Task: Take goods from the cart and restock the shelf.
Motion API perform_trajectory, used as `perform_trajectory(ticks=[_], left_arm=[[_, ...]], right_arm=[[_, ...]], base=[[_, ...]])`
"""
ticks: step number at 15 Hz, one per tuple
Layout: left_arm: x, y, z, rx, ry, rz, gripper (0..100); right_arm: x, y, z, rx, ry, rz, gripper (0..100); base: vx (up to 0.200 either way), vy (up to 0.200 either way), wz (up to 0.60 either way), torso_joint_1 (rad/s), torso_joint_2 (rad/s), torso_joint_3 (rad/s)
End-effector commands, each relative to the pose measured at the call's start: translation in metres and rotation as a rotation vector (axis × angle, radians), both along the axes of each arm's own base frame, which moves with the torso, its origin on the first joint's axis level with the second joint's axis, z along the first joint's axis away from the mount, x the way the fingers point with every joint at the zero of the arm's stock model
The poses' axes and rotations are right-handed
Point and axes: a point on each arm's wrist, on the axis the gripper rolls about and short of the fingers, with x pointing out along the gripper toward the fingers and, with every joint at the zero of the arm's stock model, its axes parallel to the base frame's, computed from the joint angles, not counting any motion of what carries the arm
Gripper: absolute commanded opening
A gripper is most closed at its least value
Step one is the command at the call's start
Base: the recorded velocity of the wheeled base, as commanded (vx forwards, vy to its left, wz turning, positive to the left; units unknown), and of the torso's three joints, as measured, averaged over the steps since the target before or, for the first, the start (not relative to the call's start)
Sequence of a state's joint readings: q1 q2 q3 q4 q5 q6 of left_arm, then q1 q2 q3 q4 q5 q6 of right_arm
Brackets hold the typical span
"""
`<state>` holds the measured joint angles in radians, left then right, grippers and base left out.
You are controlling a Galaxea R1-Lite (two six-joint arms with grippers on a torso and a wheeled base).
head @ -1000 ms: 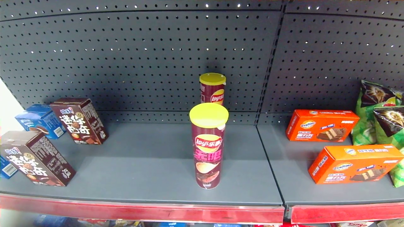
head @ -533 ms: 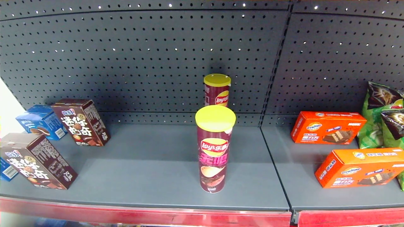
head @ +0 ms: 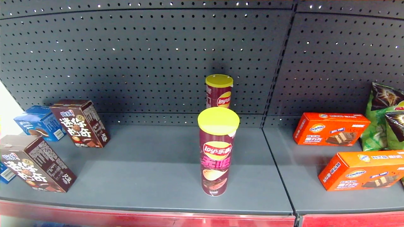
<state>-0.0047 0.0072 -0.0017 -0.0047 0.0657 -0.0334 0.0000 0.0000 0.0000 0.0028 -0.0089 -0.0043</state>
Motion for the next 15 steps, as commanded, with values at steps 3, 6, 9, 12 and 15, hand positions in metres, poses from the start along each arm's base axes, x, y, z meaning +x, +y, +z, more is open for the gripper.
perform_trajectory(ticks=[3, 6, 9, 12, 15], left_arm=[[0.0002, 0.0, 0.0001, 0.0, 0.001, 0.002, 100], [0.0002, -0.0002, 0.0001, 0.001, 0.001, -0.007, 100], [0.0001, -0.0002, 0.0, 0.001, 0.001, -0.007, 100], [0.0001, -0.0002, 0.0, 0.0, 0.001, -0.007, 100], [0.0002, -0.0001, 0.0001, -0.003, 0.0, -0.003, 100]], right_arm=[[0.0, 0.0, 0.0, 0.0, 0.0, 0.0, 100], [0.0, 0.0, 0.0, 0.0, 0.0, 0.001, 100], [0.0, 0.0, 0.0, 0.0, 0.0, 0.001, 100], [0.0, 0.0, 0.0, 0.0, 0.0, 0.001, 100], [0.0, 0.0, 0.0, 0.0, 0.0, 0.001, 100]], base=[[0.0, 0.0, 0.0, 0.0, 0.0, 0.0], [0.0, 0.2, 0.0, -0.006, 0.0, 0.002], [0.0, 0.0, 0.0, 0.0, 0.0, 0.0], [0.0, 0.0, 0.0, 0.0, 0.0, 0.0], [0.0, 0.0, 0.0, 0.0, 0.0, 0.0]])
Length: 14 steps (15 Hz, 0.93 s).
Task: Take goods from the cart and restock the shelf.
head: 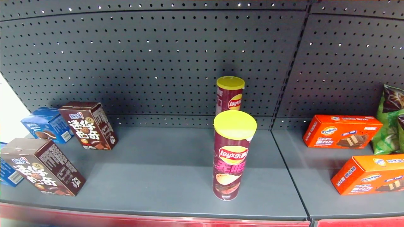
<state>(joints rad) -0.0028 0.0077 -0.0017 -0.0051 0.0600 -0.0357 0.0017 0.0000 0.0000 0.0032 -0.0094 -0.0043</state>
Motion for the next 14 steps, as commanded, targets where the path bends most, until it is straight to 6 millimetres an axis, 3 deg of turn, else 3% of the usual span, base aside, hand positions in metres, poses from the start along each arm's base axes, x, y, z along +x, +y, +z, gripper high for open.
perform_trajectory(ticks=[1, 14], left_arm=[[0.0001, 0.0, -0.0001, -0.001, 0.002, 0.001, 100], [0.0, 0.0001, 0.0001, -0.001, -0.001, 0.003, 100]], right_arm=[[0.0, 0.0, 0.0, 0.0, 0.0, 0.0, 100], [0.0, 0.0, 0.0, -0.002, 0.0, 0.0, 100]], base=[[0.0, 0.0, 0.0, 0.0, 0.0, 0.0], [0.0, 0.0, 0.0, 0.0, 0.0, 0.0]])
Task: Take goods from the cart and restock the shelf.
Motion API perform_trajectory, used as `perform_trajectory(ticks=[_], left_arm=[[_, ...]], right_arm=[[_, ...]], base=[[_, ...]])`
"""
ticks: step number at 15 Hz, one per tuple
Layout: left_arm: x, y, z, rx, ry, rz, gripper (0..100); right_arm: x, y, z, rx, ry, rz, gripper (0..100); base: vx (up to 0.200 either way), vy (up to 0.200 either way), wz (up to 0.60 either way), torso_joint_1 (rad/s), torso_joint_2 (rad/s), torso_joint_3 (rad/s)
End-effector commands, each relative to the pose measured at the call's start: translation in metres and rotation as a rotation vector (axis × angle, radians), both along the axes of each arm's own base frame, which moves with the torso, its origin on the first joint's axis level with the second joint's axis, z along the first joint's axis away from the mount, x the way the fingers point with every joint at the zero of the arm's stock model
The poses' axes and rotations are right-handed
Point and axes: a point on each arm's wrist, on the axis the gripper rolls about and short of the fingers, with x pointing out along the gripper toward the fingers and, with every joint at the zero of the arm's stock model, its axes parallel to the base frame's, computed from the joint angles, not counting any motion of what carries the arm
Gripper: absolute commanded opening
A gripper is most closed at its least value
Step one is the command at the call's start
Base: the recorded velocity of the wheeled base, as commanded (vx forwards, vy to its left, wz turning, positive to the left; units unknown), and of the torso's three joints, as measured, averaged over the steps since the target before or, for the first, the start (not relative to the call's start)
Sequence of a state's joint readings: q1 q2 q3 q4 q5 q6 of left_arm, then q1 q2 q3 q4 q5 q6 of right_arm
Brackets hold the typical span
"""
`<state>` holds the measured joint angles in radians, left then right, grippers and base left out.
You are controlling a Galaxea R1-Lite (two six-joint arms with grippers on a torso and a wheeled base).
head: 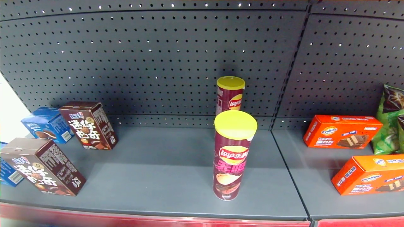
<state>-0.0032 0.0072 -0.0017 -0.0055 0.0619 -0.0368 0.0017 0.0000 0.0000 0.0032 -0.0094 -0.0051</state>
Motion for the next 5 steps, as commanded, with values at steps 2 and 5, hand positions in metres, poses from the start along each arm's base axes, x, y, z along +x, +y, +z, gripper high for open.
perform_trajectory(ticks=[2, 5], left_arm=[[0.0, 0.0, 0.0, 0.0, 0.0, 0.001, 100], [0.0, 0.0, 0.0, 0.0, 0.0, 0.001, 100]], right_arm=[[0.0, 0.0, 0.0, -0.001, 0.0, 0.0, 100], [0.0, 0.0, 0.0, 0.001, 0.0, 0.0, 100]], base=[[0.0, 0.0, 0.0, 0.0, 0.0, 0.0], [0.0, 0.0, 0.0, 0.0, 0.0, 0.0]])
